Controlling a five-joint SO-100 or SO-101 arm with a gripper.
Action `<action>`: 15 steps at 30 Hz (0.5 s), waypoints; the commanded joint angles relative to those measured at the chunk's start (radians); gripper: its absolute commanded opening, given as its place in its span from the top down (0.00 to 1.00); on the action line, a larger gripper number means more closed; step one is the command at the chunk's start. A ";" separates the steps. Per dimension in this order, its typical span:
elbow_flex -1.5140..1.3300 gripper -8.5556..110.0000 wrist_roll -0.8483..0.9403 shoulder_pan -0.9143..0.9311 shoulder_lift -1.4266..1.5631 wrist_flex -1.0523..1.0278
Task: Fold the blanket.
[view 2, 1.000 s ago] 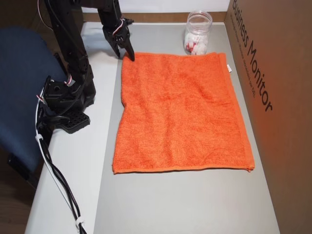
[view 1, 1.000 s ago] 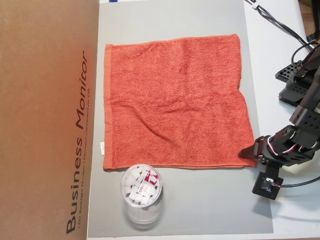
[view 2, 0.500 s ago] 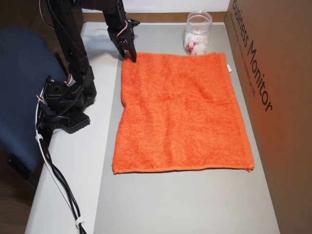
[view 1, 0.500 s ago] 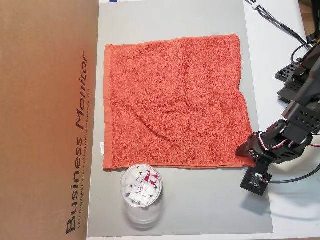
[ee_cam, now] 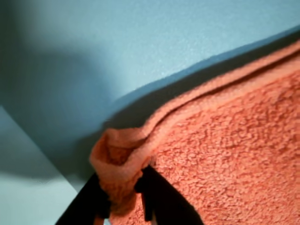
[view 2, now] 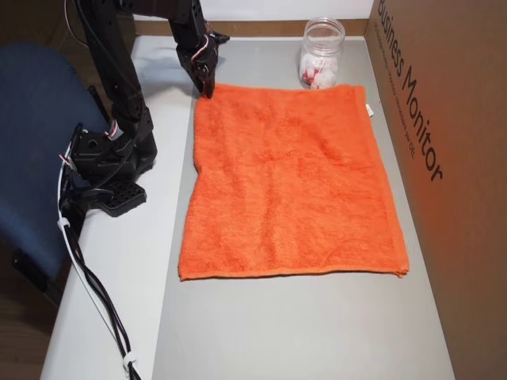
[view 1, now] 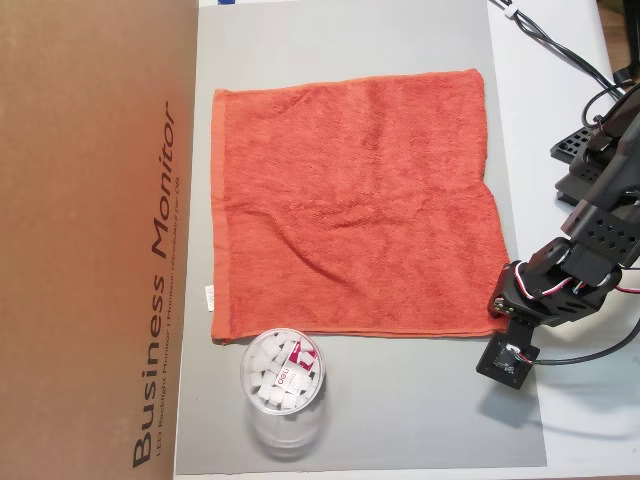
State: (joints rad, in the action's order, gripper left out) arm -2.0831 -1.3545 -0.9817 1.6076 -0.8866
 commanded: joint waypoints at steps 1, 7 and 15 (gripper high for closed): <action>0.000 0.93 -0.003 -0.009 0.003 -0.006; 0.002 0.93 -0.003 -0.005 0.006 -0.006; 0.018 0.93 -0.003 -0.005 0.021 -0.017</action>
State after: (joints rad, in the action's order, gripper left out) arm -2.0831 -1.3545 -0.9817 1.6076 -0.8943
